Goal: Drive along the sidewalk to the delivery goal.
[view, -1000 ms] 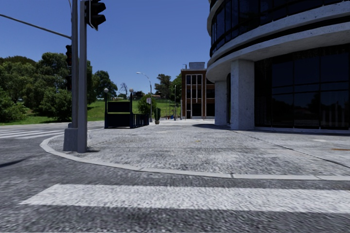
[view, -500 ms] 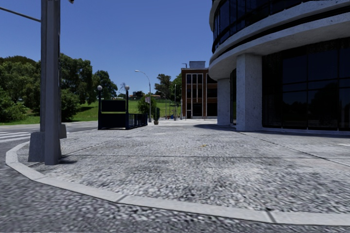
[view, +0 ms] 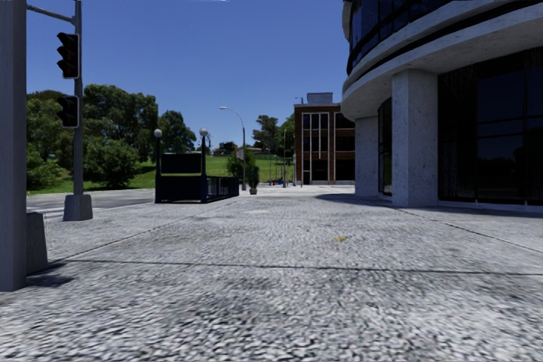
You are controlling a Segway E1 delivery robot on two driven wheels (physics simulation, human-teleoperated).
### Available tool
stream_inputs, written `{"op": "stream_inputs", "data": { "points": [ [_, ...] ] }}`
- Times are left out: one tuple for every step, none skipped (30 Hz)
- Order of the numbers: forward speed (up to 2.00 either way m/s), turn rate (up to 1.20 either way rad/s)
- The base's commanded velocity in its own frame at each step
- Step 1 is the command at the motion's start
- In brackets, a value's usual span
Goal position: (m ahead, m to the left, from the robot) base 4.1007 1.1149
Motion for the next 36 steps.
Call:
{"op": "stream_inputs", "data": {
  "points": [
    [2.00,0.56],
    [2.00,0.56],
    [2.00,0.56],
    [2.00,0.56],
    [2.00,0.56],
    [2.00,0.56],
    [2.00,0.56],
    [2.00,0.00],
    [2.00,0.00],
    [2.00,0.00],
    [2.00,0.00],
    [2.00,0.00],
    [2.00,0.00],
    [2.00,0.00],
    [2.00,0.00],
    [2.00,0.00],
    [2.00,0.00],
    [2.00,0.00],
    [2.00,0.00],
    [2.00,0.00],
    [2.00,0.00],
    [2.00,0.00],
    [2.00,0.00],
    [2.00,0.00],
    [2.00,0.00],
    [2.00,0.00],
    [2.00,0.00],
    [2.00,0.00],
    [2.00,0.00],
    [2.00,0.00],
    [2.00,0.00],
    [2.00,0.00],
    [2.00,0.00],
    [2.00,0.00],
    [2.00,0.00],
    [2.00,0.00]
  ]
}}
